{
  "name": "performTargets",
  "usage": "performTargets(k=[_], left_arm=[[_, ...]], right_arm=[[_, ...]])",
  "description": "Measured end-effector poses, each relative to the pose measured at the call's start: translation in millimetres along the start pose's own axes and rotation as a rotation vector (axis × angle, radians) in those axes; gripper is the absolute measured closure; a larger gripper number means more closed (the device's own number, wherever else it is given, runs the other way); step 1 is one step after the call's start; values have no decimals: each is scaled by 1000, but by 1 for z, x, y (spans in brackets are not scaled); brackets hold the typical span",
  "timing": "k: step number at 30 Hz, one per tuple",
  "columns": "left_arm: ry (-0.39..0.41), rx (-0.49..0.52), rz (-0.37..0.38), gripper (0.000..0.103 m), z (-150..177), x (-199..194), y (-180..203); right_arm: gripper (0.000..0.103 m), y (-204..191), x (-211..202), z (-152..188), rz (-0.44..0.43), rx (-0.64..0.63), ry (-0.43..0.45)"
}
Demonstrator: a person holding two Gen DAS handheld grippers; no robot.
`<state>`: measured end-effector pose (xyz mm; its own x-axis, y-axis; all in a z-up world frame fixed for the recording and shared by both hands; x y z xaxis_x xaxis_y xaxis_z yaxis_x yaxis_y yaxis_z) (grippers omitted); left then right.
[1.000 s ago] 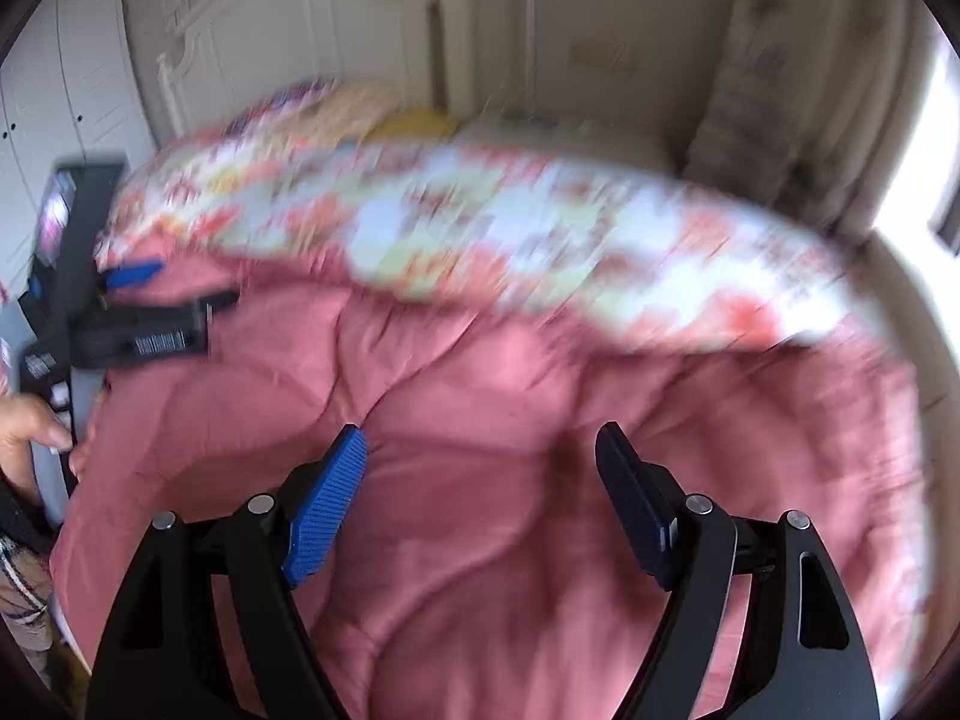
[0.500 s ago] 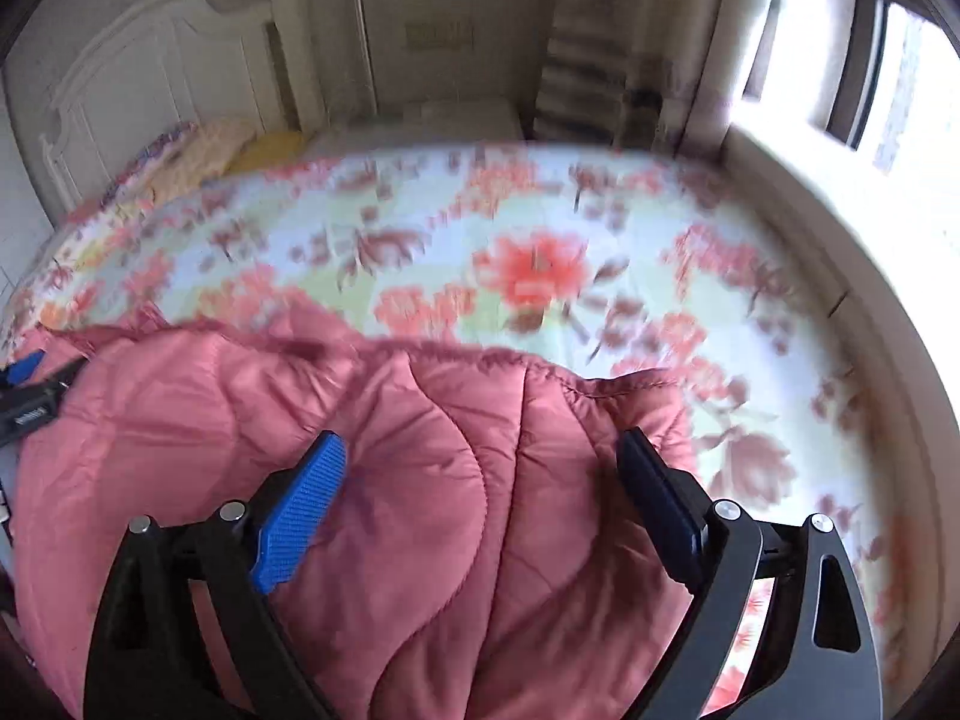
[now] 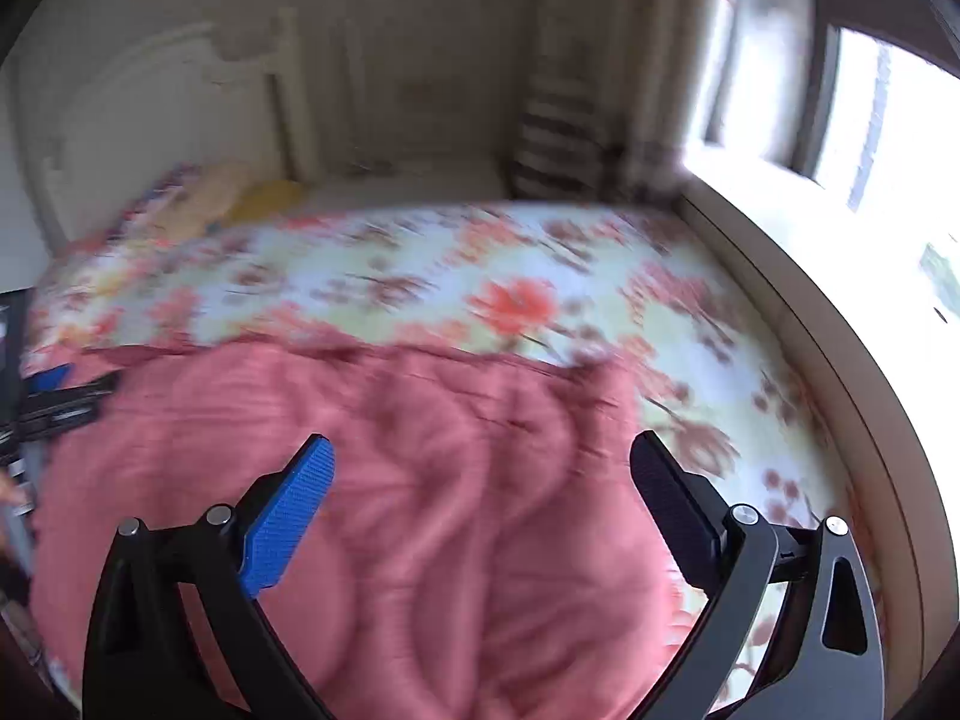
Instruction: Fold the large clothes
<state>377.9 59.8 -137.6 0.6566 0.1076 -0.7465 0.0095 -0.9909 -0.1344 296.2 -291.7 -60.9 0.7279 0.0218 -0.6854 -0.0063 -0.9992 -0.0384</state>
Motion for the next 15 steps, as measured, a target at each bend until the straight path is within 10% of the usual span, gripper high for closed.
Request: performTargets(k=[6, 10, 15], left_arm=[[137, 61, -170, 2, -20, -46, 1], [277, 173, -62, 2, -36, -92, 51], [82, 314, -53, 2, -15, -32, 69]], right_arm=[[4, -53, 60, 38, -27, -128, -116], [4, -52, 60, 38, -35, -123, -118], [4, -51, 58, 38, -43, -118, -113]])
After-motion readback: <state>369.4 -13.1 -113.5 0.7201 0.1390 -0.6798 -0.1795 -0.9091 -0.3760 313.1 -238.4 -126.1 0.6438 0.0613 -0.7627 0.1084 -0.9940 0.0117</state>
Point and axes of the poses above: each gripper's, at about its wrist camera, not at the fingertips, and x roughly the way its jaws point, y to its right, z to its underside, the point moved 9 cm from there along x, roughly the way its jaws point, and after that the axes turned 1 degree about -z, right-handed, at the moved point
